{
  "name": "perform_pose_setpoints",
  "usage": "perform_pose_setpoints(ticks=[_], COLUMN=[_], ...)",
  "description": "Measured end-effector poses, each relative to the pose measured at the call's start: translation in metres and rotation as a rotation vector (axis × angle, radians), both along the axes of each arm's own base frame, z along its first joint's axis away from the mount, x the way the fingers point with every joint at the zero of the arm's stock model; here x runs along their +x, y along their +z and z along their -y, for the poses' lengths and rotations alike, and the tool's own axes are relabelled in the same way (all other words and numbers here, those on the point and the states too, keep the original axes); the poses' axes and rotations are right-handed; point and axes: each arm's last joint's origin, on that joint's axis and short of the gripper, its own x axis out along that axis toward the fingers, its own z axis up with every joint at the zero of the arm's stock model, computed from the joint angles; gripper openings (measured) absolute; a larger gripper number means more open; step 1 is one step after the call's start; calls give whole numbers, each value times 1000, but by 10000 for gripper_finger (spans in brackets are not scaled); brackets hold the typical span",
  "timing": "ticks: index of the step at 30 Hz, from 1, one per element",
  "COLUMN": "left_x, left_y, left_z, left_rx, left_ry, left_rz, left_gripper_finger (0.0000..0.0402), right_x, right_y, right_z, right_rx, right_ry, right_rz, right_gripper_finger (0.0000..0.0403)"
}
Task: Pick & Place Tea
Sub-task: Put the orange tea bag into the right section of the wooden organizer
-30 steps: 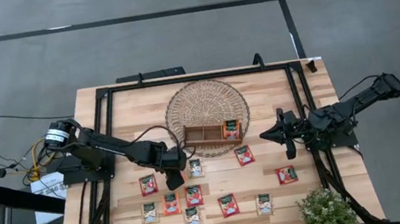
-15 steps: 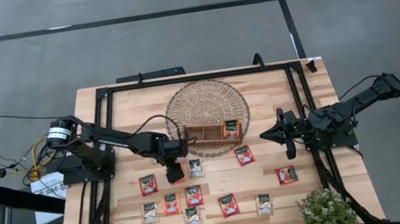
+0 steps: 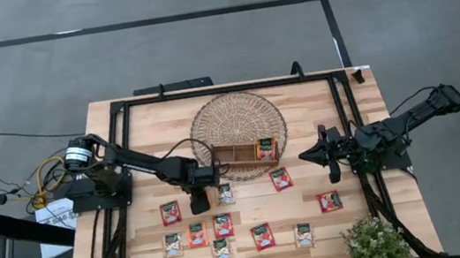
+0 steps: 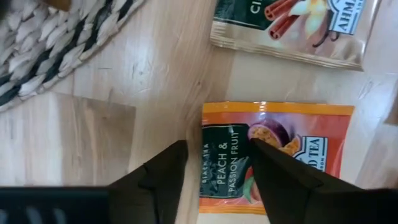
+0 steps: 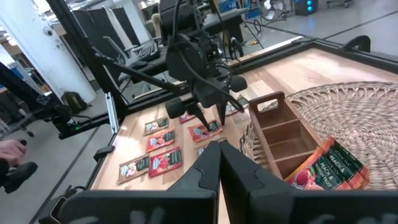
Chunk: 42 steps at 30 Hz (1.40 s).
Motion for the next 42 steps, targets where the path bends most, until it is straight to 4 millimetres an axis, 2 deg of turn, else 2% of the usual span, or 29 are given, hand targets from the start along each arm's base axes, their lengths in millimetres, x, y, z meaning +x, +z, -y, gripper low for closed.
perform_pose_setpoints(ticks=[7, 12, 22, 26, 29, 33, 39, 42], left_x=[-1, -2, -9, -13, -13, 0, 31, 46], left_y=[0, 5, 39, 61, 85, 124, 177, 196], left_z=[-1, -1, -1, 0, 2, 5, 9, 9], left_rx=[11, 45, 61, 67, 100, 199, 409, 521], left_ry=[1, 6, 48, 79, 79, 12, -96, -136], left_rz=[2, 31, 163, 234, 280, 366, 499, 522], left_gripper_finger=[65, 12, 1, 1, 1, 1, 1, 1], right_x=[0, 0, 0, 1, 2, 7, 23, 35], right_y=[0, 0, 0, 1, 0, 2, 6, 14], right_z=[0, 0, 0, 0, 0, -3, -5, -6], right_rx=[12, 25, 26, 126, 222, 237, 215, 186], right_ry=[-2, -4, -4, -20, -32, -12, -28, -41], right_rz=[0, -3, -3, 5, -5, 17, 7, -14], right_gripper_finger=[0, 0, 0, 0, 0, 0, 0, 0])
